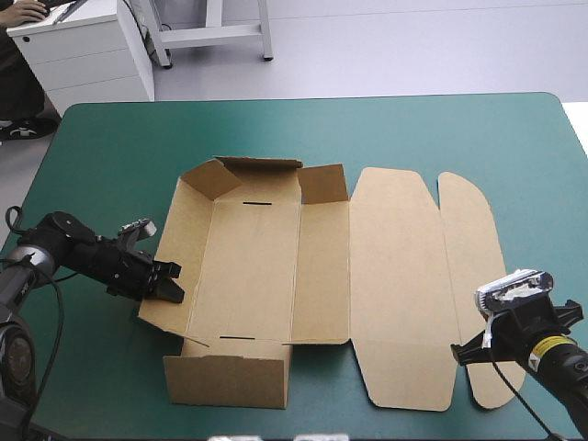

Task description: Fold the box

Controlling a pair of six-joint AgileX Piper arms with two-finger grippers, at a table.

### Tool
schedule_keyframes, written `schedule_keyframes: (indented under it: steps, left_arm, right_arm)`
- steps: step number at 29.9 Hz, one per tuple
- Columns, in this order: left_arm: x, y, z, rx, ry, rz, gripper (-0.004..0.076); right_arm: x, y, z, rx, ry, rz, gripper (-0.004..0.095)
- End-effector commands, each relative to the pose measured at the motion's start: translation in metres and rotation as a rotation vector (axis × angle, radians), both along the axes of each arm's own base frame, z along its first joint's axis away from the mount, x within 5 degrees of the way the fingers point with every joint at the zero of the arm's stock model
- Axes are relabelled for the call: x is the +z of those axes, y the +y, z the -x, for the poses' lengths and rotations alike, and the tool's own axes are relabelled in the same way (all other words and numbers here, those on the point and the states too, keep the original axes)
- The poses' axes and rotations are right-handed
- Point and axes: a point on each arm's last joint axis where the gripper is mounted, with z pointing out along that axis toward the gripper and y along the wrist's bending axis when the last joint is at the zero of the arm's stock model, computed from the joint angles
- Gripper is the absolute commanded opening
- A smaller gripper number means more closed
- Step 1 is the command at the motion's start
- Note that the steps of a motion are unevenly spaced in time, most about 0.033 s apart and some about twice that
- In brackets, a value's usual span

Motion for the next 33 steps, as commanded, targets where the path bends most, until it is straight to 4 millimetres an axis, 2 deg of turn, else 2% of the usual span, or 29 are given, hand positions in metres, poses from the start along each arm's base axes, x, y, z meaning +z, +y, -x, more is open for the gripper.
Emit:
schedule_keyframes:
  steps: [1,5,8,16,22,26,31,33]
  left_arm:
    - [0.022,-0.003,0.006,-0.014,0.039,0.014,-0.0010]
    - [0.034,-0.003,-0.002,-0.018,0.048,-0.134,-0.0010]
    - [0.055,-0.014,-0.014,-0.077,-0.012,-0.303,-0.0010]
    - [0.114,-0.077,-0.031,-0.397,-0.355,-0.732,-0.0010]
    - [0.130,-0.121,-0.033,-0.696,-0.579,-1.092,-0.0010]
    - [0.133,-0.152,-0.031,-0.819,-0.744,-1.176,-0.0010]
    - [0.141,-0.190,-0.024,-0.895,-1.004,-1.155,-0.0010]
    - [0.145,-0.200,-0.022,-0.895,-1.085,-1.164,-0.0010]
  right_arm:
    - [0.012,0.001,-0.002,0.010,-0.078,-0.012,-0.0020]
    - [0.012,0.001,-0.002,0.010,-0.078,-0.012,-0.0020]
    - [0.013,0.001,-0.002,0.010,-0.080,-0.013,-0.0020]
    - [0.012,0.000,-0.002,0.009,-0.075,-0.010,-0.0020]
    - [0.011,0.000,-0.002,0.006,-0.062,-0.005,-0.0020]
    - [0.010,0.000,-0.001,0.004,-0.051,-0.003,-0.0020]
    - [0.008,-0.001,0.000,-0.001,-0.020,0.005,-0.0020]
    - [0.007,-0.001,0.001,-0.003,-0.011,0.008,-0.0020]
